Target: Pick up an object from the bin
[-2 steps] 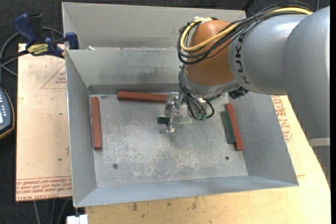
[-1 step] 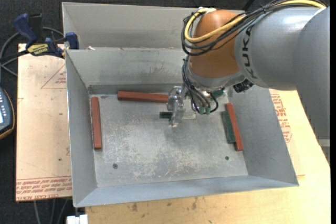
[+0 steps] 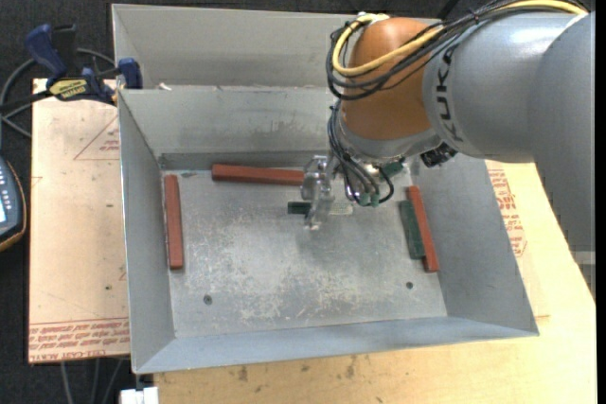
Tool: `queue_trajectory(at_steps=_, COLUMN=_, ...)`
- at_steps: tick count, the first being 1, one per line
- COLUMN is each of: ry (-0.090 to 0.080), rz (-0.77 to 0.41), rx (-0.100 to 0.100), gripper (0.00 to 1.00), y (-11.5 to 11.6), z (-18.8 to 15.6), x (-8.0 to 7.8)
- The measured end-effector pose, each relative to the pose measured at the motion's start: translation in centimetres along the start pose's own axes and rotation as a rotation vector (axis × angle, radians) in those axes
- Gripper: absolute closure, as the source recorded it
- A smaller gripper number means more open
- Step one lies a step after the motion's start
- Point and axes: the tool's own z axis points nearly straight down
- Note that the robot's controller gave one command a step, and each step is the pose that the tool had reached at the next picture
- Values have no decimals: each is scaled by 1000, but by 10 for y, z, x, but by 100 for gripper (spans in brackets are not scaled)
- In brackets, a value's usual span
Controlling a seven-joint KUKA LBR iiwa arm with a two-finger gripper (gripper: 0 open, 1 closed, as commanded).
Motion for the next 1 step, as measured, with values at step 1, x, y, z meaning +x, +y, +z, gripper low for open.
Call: queue_trajectory(at_steps=1, ry=-2, rz=0, rx=0, gripper=100, y=0, z=-24, x=-1)
